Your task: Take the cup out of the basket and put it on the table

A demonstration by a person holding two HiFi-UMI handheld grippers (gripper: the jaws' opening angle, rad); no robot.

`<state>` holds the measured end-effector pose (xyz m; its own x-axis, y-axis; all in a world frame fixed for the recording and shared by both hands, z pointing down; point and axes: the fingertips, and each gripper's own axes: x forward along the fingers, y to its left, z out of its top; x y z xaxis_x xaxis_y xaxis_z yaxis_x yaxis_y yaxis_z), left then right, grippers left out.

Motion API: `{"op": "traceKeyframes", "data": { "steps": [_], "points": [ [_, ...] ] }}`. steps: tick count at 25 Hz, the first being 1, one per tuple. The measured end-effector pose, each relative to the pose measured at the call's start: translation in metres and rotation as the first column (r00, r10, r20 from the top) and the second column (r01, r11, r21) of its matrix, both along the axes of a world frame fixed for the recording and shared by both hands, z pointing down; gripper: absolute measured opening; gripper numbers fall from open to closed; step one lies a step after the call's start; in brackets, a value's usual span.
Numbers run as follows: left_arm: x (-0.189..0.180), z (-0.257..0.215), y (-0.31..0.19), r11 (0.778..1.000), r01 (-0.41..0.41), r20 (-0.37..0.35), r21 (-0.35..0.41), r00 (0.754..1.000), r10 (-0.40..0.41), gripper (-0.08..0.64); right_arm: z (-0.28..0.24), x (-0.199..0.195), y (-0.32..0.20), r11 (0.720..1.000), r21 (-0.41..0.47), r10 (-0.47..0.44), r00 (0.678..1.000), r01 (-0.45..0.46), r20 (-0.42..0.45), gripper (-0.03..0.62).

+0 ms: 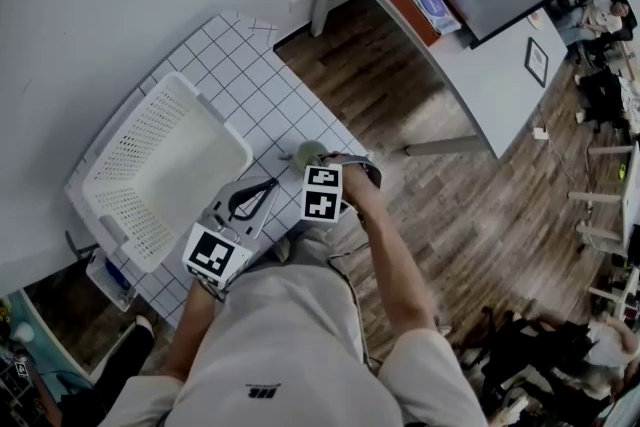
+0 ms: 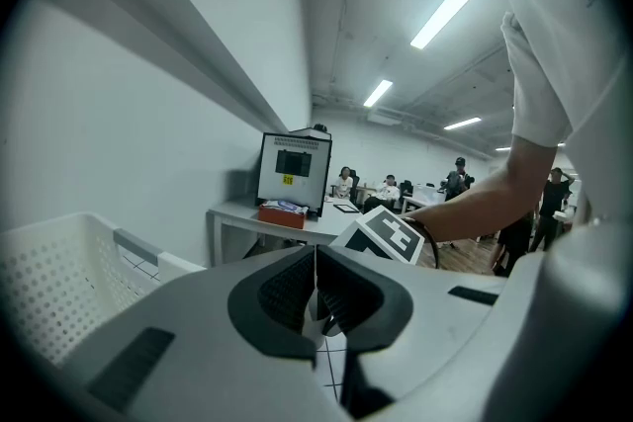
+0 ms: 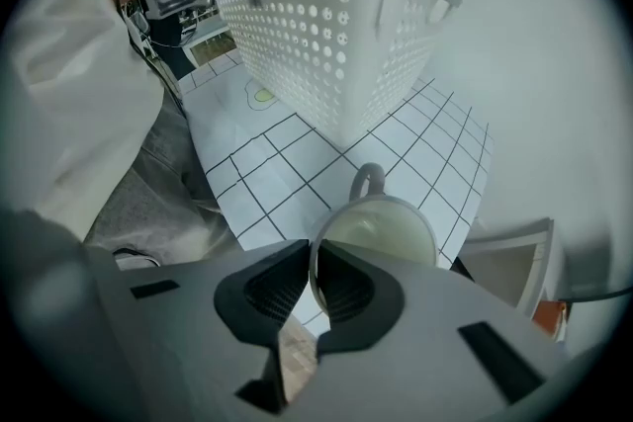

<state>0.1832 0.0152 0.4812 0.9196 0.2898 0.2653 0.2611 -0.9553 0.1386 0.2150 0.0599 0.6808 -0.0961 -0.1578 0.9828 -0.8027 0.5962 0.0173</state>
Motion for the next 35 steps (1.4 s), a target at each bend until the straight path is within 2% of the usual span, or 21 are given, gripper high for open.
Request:
{"op": "traceKeyframes", "data": {
  "steps": [14,28,35],
  "points": [
    [0.0,0.004,0.0,1.0,-0.011,0.015,-0.001,1.0,0.011,0.015,0.01,-0.002,-0.002,1.0,-0.01,-0.01,1.0,0.01,-0.02,0.035],
    [-0.003,0.006,0.0,1.0,-0.01,0.016,-0.012,1.0,0.01,0.015,0.016,-0.007,-0.001,0.997,-0.047,-0.065,0.993,0.06,-0.099,0.035],
    [-0.004,0.005,0.001,1.0,-0.01,0.014,-0.016,1.0,0.01,0.015,0.015,-0.008,-0.001,0.997,-0.052,-0.067,0.992,0.062,-0.106,0.037]
  ]
}}
